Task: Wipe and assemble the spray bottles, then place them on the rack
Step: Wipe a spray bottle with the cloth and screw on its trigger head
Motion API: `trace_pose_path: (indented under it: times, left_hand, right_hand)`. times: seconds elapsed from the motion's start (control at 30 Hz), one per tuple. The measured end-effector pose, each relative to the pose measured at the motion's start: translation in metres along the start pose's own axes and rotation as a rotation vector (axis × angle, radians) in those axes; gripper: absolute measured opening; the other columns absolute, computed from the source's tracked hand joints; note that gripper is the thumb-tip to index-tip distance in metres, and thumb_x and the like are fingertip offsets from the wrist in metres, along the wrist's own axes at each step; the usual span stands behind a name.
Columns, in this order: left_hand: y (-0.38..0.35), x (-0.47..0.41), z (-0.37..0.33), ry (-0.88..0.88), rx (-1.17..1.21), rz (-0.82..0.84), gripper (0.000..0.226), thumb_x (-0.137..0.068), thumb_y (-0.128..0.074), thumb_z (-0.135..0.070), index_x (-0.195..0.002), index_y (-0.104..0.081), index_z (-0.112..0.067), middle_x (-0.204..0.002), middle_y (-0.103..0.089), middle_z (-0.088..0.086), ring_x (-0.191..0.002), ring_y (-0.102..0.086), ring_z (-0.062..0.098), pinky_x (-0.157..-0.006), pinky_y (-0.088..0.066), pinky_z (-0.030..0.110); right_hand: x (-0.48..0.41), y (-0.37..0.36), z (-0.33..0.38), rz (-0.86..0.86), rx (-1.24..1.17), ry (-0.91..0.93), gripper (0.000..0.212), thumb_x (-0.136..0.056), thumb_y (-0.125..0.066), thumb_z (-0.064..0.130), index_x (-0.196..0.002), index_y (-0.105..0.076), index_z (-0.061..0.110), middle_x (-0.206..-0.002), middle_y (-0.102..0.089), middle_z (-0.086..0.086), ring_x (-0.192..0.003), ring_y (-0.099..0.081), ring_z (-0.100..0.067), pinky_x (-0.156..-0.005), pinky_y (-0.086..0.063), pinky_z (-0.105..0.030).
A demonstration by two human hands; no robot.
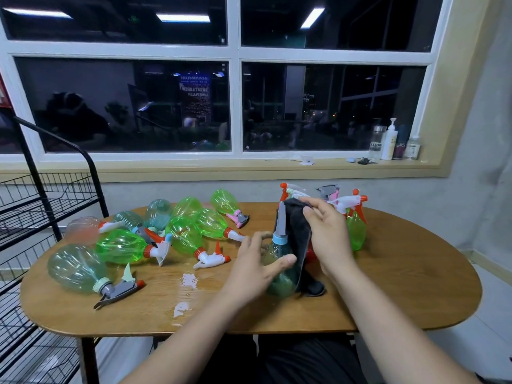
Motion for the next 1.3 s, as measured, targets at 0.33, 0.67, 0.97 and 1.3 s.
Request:
trace_pose_path:
  times: [0.33, 0.67, 0.97, 1.3]
  left_hand:
    - [0.002, 0.002, 0.002, 0.028, 0.038, 0.064, 0.041, -0.091, -0.077, -0.035, -0.124, -0.056, -0.049, -0.121, -0.064, -0.032, -0.124, -0.053, -0.014, -0.099, -0.046, 0.020]
    - [-0.006, 0.009, 0.013, 0.009, 0.058, 0.099, 0.076, -0.083, -0.077, -0.065, -0.148, -0.041, -0.047, -0.144, -0.048, -0.030, -0.136, -0.047, -0.007, -0.112, -0.043, 0.027]
    - [0.000, 0.010, 0.008, -0.064, 0.037, 0.016, 0.053, -0.092, -0.076, -0.054, -0.141, -0.056, -0.045, -0.132, -0.063, -0.025, -0.121, -0.059, -0.004, -0.102, -0.048, 0.023]
    - [0.004, 0.007, 0.006, -0.066, -0.088, -0.118, 0.074, -0.074, -0.069, -0.074, -0.138, -0.061, -0.038, -0.125, -0.051, -0.013, -0.111, -0.056, -0.002, -0.098, -0.048, 0.020]
  right_hand:
    - [-0.009, 0.034, -0.033, -0.218, -0.300, -0.242, 0.027, -0.106, -0.059, 0.004, -0.119, -0.077, 0.019, -0.117, -0.079, -0.003, -0.116, -0.073, -0.023, -0.108, -0.056, -0.047]
    - [0.025, 0.017, -0.028, -0.008, -0.146, -0.122, 0.050, -0.107, -0.053, 0.005, -0.132, -0.069, 0.045, -0.133, -0.073, 0.003, -0.129, -0.066, -0.020, -0.115, -0.049, -0.055]
    - [0.063, 0.001, -0.027, 0.058, -0.070, -0.091, 0.055, -0.110, -0.049, 0.005, -0.149, -0.056, 0.042, -0.138, -0.069, 0.010, -0.129, -0.063, -0.002, -0.118, -0.047, -0.041]
    - [0.088, -0.025, -0.014, 0.054, 0.091, 0.023, 0.067, -0.112, -0.050, 0.019, -0.163, -0.025, 0.055, -0.098, -0.069, -0.001, -0.089, -0.065, -0.012, -0.080, -0.044, -0.031]
Point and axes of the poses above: each hand's wrist, its own x-axis away from the middle knuckle, its own y-axis out of the back of the hand, z = x × y, the point moved 9 cm from there along -x, towards the middle knuckle
